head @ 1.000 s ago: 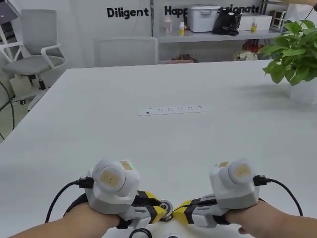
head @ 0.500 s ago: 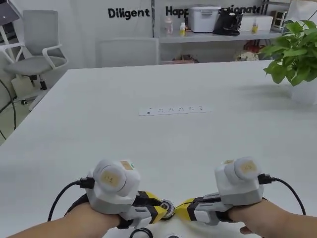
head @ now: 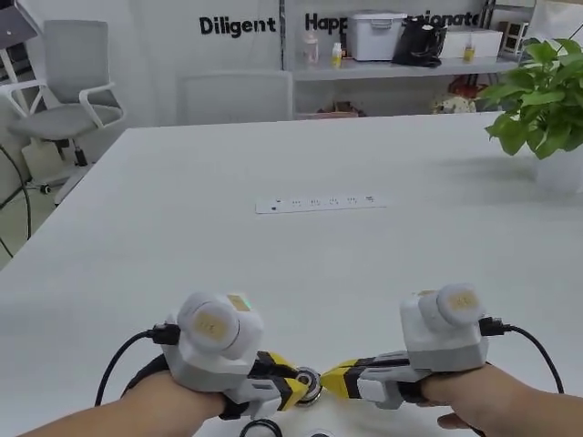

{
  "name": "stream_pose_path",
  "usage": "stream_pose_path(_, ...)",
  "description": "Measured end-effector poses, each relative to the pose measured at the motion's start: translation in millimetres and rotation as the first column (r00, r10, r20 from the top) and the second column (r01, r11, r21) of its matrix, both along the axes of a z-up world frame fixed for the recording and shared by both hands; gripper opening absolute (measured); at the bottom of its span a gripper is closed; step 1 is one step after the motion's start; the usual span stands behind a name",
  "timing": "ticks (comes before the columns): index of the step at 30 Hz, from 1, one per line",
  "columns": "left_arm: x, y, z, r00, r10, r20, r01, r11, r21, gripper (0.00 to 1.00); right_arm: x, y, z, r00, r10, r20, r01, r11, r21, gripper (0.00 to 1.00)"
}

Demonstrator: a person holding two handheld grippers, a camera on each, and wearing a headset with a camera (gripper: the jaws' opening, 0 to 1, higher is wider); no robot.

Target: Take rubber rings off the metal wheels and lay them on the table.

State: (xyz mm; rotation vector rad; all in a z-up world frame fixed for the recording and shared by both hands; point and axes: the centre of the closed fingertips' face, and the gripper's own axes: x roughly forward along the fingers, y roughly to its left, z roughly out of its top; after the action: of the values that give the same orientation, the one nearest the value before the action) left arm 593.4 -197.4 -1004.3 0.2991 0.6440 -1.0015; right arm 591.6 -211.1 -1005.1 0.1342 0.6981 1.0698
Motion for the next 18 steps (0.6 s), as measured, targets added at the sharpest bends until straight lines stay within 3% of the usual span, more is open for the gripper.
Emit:
stream_pose_path(11, -1.1, -1.2, -0.2, 1.000, -0.010, 0.016, 0.010, 1.000, 0.029, 0.12, -6.6, 3.8, 1.0, 0.999, 0.031, -0.012, -0.031, 1.000, 0.003, 0.00)
stream_pose_path(18, -0.9, -1.0, 0.1, 1.000, -0.007, 0.021, 0.007, 0.999, 0.031, 0.12, -6.2, 4.9, 2.5, 0.999, 0.009, -0.054, -0.007, 0.999, 0.038, 0.00)
